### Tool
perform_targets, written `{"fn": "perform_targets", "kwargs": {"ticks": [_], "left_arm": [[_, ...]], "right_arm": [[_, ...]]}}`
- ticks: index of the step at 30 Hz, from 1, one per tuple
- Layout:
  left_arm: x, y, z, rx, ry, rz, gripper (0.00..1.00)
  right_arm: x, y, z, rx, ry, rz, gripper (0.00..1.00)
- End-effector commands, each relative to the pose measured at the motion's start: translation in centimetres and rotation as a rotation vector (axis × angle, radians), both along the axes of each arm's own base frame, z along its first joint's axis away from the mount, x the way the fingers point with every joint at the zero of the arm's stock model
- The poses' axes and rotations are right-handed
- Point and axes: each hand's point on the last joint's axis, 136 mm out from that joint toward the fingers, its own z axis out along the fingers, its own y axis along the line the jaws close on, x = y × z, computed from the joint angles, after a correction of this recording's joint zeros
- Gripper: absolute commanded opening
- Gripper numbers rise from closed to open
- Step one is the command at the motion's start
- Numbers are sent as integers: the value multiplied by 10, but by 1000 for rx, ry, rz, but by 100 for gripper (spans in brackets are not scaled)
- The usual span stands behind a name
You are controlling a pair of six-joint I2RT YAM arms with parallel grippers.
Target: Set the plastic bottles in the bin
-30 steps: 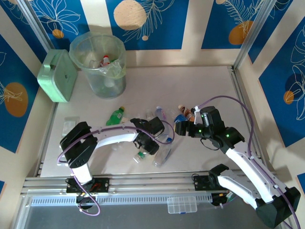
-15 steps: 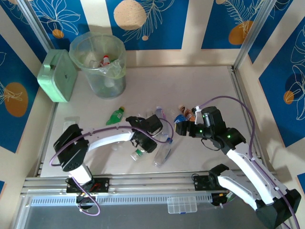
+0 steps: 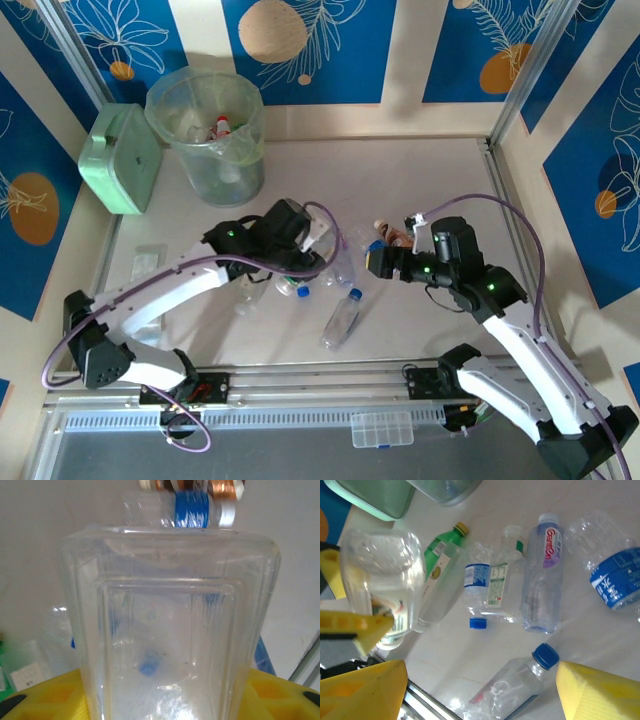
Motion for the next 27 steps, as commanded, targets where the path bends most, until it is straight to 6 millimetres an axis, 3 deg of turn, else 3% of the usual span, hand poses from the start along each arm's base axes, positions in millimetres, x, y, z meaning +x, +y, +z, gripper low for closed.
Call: {"fn": "perform_targets", "kwargs": {"ticks": [1, 5, 9, 16, 22, 27], "left_arm": [[19, -8, 48, -178, -61, 39, 0], [48, 3, 81, -308, -97, 161, 0], [87, 26, 122, -461, -136, 343, 0], [147, 54, 183, -582, -238, 551, 0], [198, 98, 217, -717, -315, 742, 0], [232, 135, 233, -818, -320, 843, 0]], "right_arm": [[-4, 4, 27, 38, -61, 38, 79], [-8, 7, 43, 55, -84, 61, 79], [-11, 6, 57, 55, -110, 70, 79], [-14, 4, 70, 52, -128, 79, 79], [-16, -1, 71, 23, -130, 71, 79], [-18, -4, 72, 5, -130, 67, 79]]}}
